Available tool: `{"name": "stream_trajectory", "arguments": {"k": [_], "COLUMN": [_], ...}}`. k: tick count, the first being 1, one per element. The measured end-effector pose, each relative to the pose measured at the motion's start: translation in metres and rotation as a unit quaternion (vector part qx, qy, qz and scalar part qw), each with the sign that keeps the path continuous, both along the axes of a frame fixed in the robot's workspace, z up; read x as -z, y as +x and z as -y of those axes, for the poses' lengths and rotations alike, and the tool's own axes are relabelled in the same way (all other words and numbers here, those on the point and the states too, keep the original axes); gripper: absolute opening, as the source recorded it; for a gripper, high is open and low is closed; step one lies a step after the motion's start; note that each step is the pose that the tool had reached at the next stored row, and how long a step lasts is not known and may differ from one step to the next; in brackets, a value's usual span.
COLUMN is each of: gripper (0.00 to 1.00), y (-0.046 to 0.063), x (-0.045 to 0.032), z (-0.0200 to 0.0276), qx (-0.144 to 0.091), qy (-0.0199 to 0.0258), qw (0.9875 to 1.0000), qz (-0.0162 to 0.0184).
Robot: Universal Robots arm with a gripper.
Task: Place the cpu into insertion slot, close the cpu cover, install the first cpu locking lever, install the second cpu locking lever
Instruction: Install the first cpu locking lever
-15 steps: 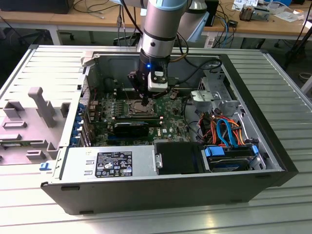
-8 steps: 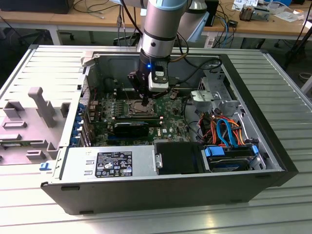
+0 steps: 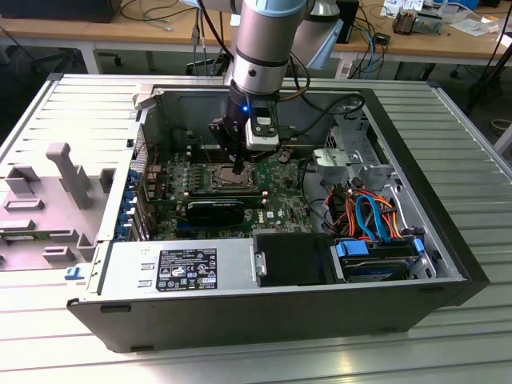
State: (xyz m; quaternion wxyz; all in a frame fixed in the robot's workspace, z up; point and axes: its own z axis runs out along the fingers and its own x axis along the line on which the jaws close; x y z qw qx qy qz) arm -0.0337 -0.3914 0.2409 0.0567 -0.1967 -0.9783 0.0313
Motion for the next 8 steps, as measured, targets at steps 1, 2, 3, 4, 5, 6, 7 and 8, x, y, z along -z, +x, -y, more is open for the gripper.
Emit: {"name": "stream_trajectory", "arguments": {"k": [1,2,3,4,5,6,7,8], "gripper": [0.11,0.11,0.11,0.11,0.11,0.11,0.11,0.11], "y": [0.0,0.0,0.0,0.0,0.0,0.0,0.0,0.0], "x": [0.0,0.0,0.0,0.0,0.0,0.0,0.0,0.0], "z": [0.0,0.0,0.0,0.0,0.0,0.0,0.0,0.0], "qx": [-0.001,-0.003,-0.005,-0.008,-0.01,-0.011,-0.013,-0.014], "qy": [0.0,0.0,0.0,0.0,0.0,0.0,0.0,0.0], "qw": [1.0,1.0,1.0,1.0,1.0,0.9999,0.9999,0.9999], "qz": [0.0,0.0,0.0,0.0,0.0,0.0,0.0,0.0]}}
